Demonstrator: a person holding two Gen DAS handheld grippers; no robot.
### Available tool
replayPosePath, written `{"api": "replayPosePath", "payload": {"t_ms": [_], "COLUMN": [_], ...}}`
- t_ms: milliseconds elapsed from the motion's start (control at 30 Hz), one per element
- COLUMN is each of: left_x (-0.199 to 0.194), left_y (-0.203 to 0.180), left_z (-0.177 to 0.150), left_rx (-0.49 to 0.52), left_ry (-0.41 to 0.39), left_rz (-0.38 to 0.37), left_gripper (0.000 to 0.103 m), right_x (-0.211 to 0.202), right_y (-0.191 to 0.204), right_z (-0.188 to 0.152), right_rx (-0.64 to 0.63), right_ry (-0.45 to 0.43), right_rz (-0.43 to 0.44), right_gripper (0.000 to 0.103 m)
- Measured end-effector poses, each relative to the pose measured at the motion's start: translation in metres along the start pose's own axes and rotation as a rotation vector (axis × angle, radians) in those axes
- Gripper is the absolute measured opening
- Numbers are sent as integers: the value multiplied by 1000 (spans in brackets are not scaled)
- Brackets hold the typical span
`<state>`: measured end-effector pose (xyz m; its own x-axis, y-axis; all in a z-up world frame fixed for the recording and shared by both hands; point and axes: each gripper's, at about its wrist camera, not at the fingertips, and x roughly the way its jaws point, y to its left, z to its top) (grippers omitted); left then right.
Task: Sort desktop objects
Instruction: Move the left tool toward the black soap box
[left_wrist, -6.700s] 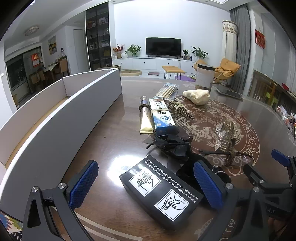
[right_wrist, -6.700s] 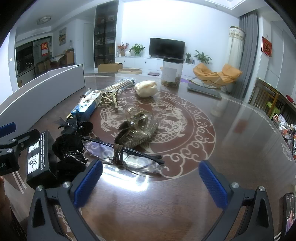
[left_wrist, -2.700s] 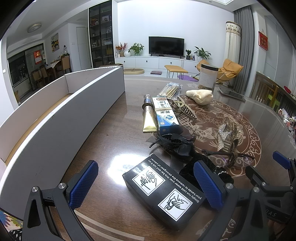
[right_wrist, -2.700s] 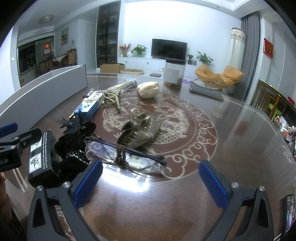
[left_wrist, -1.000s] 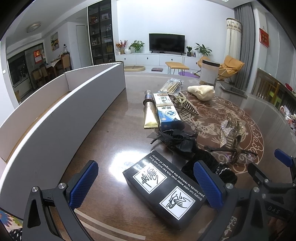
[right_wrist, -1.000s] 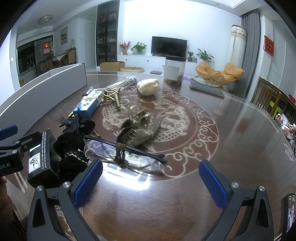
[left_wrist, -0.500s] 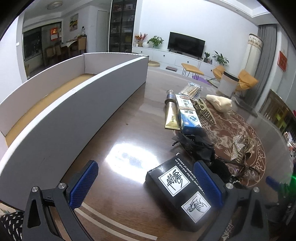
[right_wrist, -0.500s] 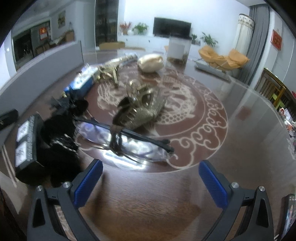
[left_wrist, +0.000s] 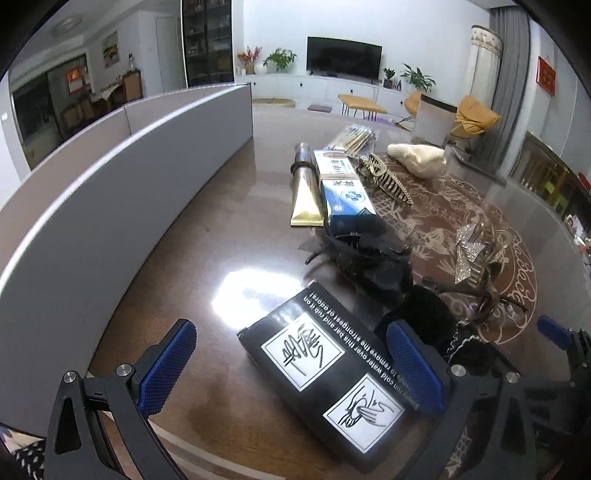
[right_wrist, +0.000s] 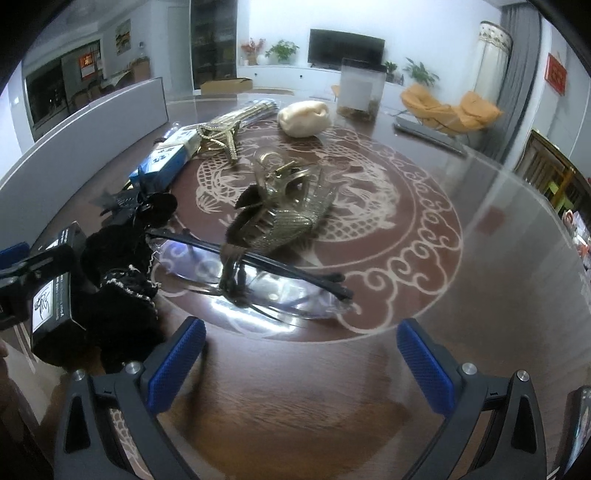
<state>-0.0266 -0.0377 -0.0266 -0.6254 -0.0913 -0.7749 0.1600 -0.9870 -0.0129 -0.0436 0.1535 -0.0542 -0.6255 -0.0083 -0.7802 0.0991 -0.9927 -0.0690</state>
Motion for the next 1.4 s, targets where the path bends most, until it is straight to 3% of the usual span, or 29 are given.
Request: {"api": "replayPosePath", "payload": {"t_ms": [133, 300, 467, 633, 800, 1133, 1400], "left_x": [-2, -6, 0, -1, 4, 7, 25], "left_y": [5, 22, 38, 26, 10, 26, -6], "left_z": [-3, -7, -6, -7, -7, -12, -15], "left_rx": [-11, -74, -162, -134, -58, -132, 16], "left_ry": [3, 8, 40, 38, 54, 106, 179], "left_rz": [-10, 44, -9, -63, -30, -66, 5], "left_gripper": [103, 103, 103, 103, 103, 103, 103], "right_x": [-1, -3, -3, -3, -5, -4, -3], "right_y": [4, 9, 8, 5, 6, 6, 7], "right_z": [1, 2, 2, 2, 1, 2, 1], "right_rx": [-21, -42, -38, -27, -32, -35, -43], "right_ry": [-7, -22, -22, -22, -27, -24, -21], "right_rz": [-6, -12, -3, 3, -1, 0, 0], "right_gripper": [103, 103, 103, 103, 103, 103, 103]}}
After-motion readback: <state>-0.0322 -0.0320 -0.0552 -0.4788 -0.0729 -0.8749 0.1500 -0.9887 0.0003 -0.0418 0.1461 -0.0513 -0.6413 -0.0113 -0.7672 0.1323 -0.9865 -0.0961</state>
